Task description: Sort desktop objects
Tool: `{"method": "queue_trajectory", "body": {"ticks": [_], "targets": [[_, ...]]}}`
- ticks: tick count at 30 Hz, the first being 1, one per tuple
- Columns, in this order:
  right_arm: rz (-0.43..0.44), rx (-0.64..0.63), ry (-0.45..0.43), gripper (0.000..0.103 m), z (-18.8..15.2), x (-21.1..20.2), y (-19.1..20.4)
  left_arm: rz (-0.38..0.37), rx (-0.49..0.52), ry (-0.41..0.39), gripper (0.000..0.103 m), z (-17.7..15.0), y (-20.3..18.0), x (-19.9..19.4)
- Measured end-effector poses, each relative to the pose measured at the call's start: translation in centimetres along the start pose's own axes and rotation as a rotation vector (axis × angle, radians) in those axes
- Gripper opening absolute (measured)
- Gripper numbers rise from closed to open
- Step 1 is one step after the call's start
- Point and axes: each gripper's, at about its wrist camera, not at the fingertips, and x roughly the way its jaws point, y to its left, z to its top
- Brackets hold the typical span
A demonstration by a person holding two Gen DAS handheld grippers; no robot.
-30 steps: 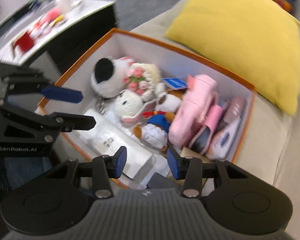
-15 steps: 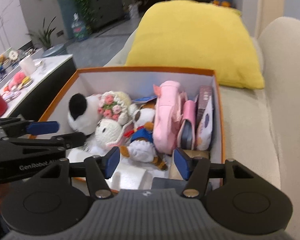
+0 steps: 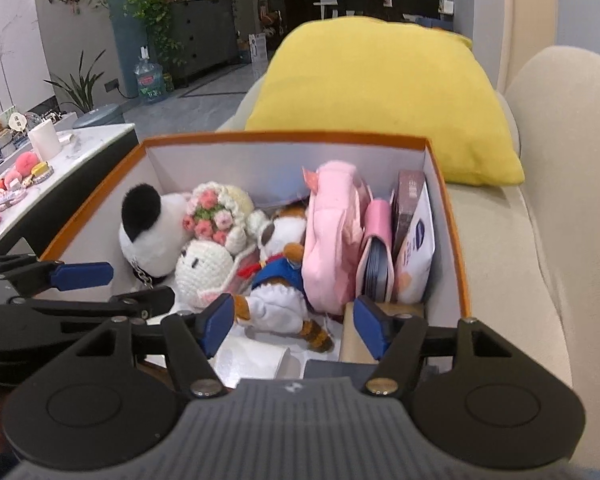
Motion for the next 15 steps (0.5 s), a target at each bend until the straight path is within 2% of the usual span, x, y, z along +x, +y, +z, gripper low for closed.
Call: {"method": "queue_trajectory", "body": {"ticks": [7, 15], "targets": [[-0.006, 0.011, 0.022, 0.068, -0.5, 1.6, -0.1, -0.005, -0.077, 0.037, 0.074, -0.4, 0.6, 1.1], [-0.015, -0.003, -0.002, 0.068, -0.9, 2.0, 0.0, -0.008, -0.08, 0.011, 0.076, -0.9, 0.7, 1.6]]}}
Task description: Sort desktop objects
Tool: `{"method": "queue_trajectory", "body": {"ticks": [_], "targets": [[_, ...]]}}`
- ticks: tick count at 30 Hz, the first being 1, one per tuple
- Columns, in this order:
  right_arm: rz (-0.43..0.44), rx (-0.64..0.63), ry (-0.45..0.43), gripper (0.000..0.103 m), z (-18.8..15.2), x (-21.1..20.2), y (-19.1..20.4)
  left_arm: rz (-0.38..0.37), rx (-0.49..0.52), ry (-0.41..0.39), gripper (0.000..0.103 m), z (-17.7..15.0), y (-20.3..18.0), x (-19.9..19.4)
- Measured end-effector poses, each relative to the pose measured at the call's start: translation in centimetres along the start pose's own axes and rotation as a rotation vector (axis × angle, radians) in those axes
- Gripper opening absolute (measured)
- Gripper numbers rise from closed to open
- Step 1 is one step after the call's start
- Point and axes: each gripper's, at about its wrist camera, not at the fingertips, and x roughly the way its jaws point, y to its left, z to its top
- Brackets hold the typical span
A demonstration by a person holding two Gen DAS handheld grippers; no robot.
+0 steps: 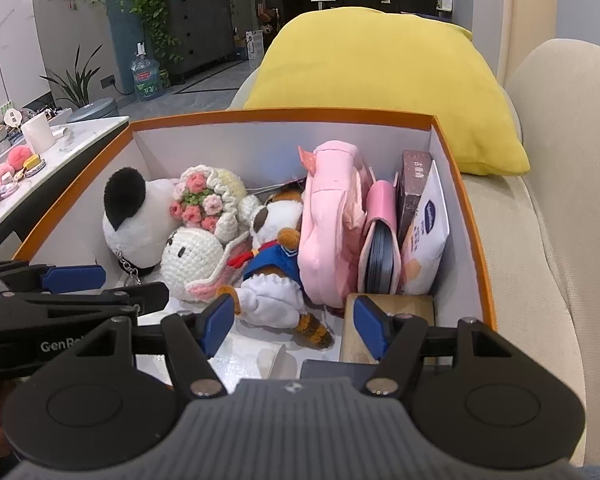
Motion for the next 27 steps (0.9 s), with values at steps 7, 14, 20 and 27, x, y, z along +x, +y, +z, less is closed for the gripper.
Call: {"method": "queue_trajectory", "body": {"ticks": [7, 14, 20, 27], "targets": [[-0.018, -0.015, -0.079, 0.068, -0.5, -1.2, 0.3, 0.003, -0.002, -0.041, 0.077, -0.5, -0.1, -0.1], [-0.069, -0.015, -0.202, 0.073, -1.2, -3.5, 0.8, 0.005, 0.019, -0.12, 0.08, -0.9, -0.7, -2.4], [-0.067, 0.092, -0.249, 0.073, -2.2, -5.5, 0.0, 0.044, 0.041, -0.169, 0.088, -1.3, -1.7, -4.5], [-0.088, 0.101, -0.249, 0.076, -3.4, -6.2, 0.4, 0.059, 0.04, -0.216, 0.089, -2.0, -1.7, -5.3]]}}
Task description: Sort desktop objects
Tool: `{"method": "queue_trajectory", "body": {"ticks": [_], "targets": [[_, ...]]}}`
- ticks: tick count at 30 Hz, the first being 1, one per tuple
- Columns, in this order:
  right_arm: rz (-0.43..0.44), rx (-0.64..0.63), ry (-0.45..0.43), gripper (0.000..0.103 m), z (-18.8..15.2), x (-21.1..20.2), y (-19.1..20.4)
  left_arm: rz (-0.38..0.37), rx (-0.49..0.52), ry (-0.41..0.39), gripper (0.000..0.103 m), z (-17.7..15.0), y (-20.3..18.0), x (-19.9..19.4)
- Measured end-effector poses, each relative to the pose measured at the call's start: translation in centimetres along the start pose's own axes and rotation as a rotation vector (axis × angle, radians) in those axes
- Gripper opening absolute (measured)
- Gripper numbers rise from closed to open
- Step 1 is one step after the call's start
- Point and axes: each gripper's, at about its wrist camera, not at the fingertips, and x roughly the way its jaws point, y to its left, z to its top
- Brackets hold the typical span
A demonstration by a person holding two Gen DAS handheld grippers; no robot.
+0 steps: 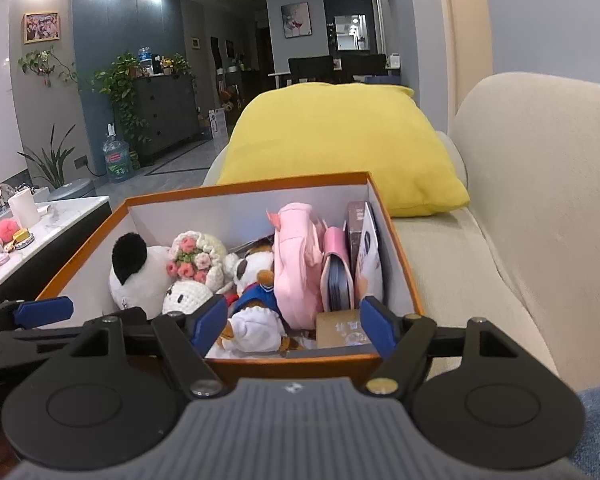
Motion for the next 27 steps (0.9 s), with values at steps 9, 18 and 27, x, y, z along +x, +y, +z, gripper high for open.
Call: {"method": "queue_trajectory", "body": {"ticks": [9, 18, 27], "targets": [[-0.039, -0.086, 0.017, 0.077, -0.6, 0.2, 1.3, 0.009, -0.027, -0.006, 0.089, -0.3, 0.8, 0.2], [-0.051, -0.093, 0.02, 0.077, -0.6, 0.6, 1.3, 0.013, -0.028, -0.008, 0.089, -0.3, 0.9, 0.1], [-0.055, -0.095, 0.021, 0.077, -0.6, 0.6, 1.4, 0.015, -0.028, -0.006, 0.089, -0.4, 0.9, 0.2]]}}
